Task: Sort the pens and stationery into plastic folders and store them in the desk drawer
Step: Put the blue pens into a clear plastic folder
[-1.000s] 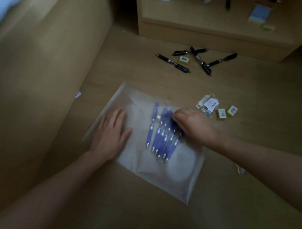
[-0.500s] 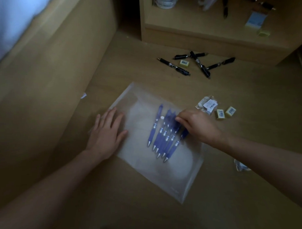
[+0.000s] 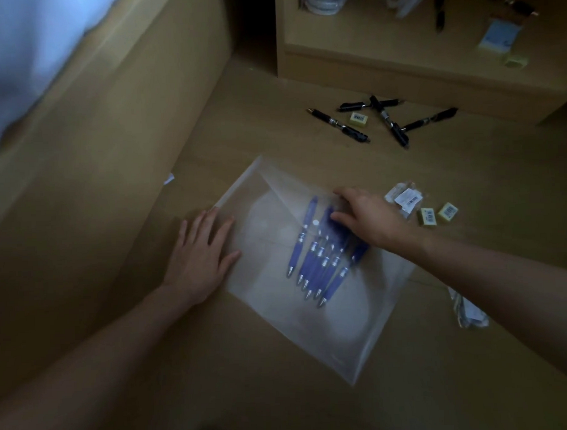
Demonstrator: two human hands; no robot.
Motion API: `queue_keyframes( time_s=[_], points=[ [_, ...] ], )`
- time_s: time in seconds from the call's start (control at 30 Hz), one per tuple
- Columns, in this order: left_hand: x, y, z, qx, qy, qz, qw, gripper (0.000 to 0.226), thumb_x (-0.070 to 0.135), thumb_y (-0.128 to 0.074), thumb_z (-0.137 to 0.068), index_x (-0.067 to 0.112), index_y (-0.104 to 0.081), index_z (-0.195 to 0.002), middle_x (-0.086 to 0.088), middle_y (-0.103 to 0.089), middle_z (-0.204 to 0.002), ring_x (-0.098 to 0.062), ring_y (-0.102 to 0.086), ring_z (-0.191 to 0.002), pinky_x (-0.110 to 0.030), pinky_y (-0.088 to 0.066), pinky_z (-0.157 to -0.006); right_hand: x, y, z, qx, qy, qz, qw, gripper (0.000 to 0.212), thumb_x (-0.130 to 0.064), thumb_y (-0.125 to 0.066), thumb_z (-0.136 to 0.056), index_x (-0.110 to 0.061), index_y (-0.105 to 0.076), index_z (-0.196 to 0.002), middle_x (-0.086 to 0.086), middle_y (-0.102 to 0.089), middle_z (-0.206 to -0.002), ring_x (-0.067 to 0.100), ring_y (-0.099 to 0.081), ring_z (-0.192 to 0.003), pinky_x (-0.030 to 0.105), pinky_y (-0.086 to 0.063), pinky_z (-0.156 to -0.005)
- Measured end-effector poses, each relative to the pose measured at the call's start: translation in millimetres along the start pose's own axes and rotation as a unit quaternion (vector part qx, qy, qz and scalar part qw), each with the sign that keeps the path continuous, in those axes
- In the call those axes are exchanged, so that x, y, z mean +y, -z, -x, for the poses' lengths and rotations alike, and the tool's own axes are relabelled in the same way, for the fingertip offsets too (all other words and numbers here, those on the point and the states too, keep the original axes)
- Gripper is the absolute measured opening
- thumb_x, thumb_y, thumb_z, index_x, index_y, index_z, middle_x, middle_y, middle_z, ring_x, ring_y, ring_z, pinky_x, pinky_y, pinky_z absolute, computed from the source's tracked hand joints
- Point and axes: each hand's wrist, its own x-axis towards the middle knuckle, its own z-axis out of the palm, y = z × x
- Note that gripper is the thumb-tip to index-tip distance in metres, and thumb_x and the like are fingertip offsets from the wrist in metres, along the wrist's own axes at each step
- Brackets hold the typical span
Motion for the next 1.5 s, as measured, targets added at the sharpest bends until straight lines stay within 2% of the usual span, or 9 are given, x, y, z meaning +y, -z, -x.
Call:
queue_keyframes(
  time_s=[0.2,0.33,0.4,0.77,0.9,0.97,1.07,1.23,1.5],
  points=[
    [-2,-3,6,-0.011,0.022,0.027,0.999,0.082,0.063,-0.006,-0.081,0.021,-0.028,-0.148,-0.010,-0.018,-0.157,-0.032,-0.019,-0.143,-0.048,-0.012,-0.115,-16,-9,-18,0.005,-0.043,-0.066,0.997,0.040,-0.032,-0.055,-0.094,-0.005,-0.052,-0.123,0.014,-0.052,-0.117,0.030,-0.048,-0.112,0.032,-0.037,-0.088],
    [-5,-6,9,-0.010,0.013,0.008,1.000,0.073,0.058,-0.016,-0.086,0.018,-0.038,-0.144,-0.014,-0.029,-0.153,-0.037,-0.032,-0.137,-0.052,-0.023,-0.110,-14,-5,-27,-0.028,-0.124,-0.229,0.965,0.031,-0.034,-0.057,-0.093,-0.014,-0.052,-0.070,0.000,-0.052,-0.062,0.021,-0.051,-0.065,0.026,-0.036,-0.050],
    [-6,-6,11,-0.007,0.028,0.021,0.999,0.074,0.059,-0.016,-0.086,0.019,-0.035,-0.146,-0.015,-0.027,-0.153,-0.036,-0.032,-0.137,-0.052,-0.023,-0.111,-7,-4,-28,-0.030,-0.139,-0.319,0.937,0.032,-0.032,-0.060,-0.091,-0.017,-0.052,-0.065,-0.005,-0.053,-0.048,0.013,-0.048,-0.049,0.020,-0.038,-0.043],
    [14,25,20,0.143,0.124,0.175,0.966,0.072,0.044,-0.041,-0.095,0.014,-0.008,-0.152,-0.021,-0.012,-0.155,-0.037,-0.023,-0.140,-0.047,-0.024,-0.111,-2,27,4,0.024,-0.057,-0.516,0.854,0.024,-0.015,-0.055,-0.094,-0.018,-0.053,-0.071,-0.011,-0.052,-0.048,0.000,-0.043,-0.043,0.014,-0.036,-0.045],
    [17,26,12,0.146,0.216,0.350,0.900,0.063,0.037,-0.045,-0.096,0.004,-0.025,-0.145,-0.021,-0.043,-0.141,-0.033,-0.045,-0.127,-0.043,-0.037,-0.106,4,45,20,0.035,-0.037,-0.566,0.823,0.020,-0.016,-0.050,-0.095,-0.018,-0.054,-0.076,-0.003,-0.056,-0.068,0.011,-0.048,-0.059,0.022,-0.038,-0.055],
    [21,22,8,0.091,0.174,0.418,0.887,0.039,0.034,-0.040,-0.098,0.007,-0.052,-0.122,-0.012,-0.067,-0.105,-0.015,-0.067,-0.095,-0.038,-0.049,-0.091,7,51,26,0.041,-0.033,-0.587,0.808,0.021,-0.015,-0.049,-0.096,-0.018,-0.055,-0.076,-0.004,-0.060,-0.070,0.013,-0.055,-0.065,0.022,-0.044,-0.059],
    [39,16,2,0.032,0.116,0.504,0.856,0.015,0.017,-0.039,-0.100,0.014,-0.051,-0.110,-0.003,-0.065,-0.083,0.001,-0.064,-0.061,-0.026,-0.053,-0.070,12,58,31,0.062,-0.039,-0.598,0.798,0.021,-0.017,-0.051,-0.094,-0.021,-0.057,-0.075,-0.006,-0.061,-0.070,0.016,-0.055,-0.072,0.028,-0.044,-0.068],
    [49,33,-8,0.086,0.093,0.542,0.831,0.021,0.009,-0.041,-0.099,0.023,-0.046,-0.085,-0.008,-0.061,-0.077,-0.020,-0.062,-0.067,-0.028,-0.053,-0.065,17,70,37,0.106,-0.043,-0.616,0.780,0.018,-0.016,-0.047,-0.096,-0.018,-0.060,-0.084,-0.003,-0.060,-0.078,0.012,-0.055,-0.070,0.028,-0.045,-0.071],
    [68,75,-11,0.180,0.073,0.632,0.750,0.013,0.012,-0.031,-0.103,0.012,-0.039,-0.093,-0.006,-0.065,-0.083,-0.002,-0.066,-0.063,-0.017,-0.053,-0.062,10,77,38,0.119,-0.070,-0.623,0.770,0.028,-0.025,-0.038,-0.101,-0.018,-0.065,-0.097,-0.002,-0.071,-0.092,0.013,-0.064,-0.082,0.031,-0.049,-0.076]
  ],
)
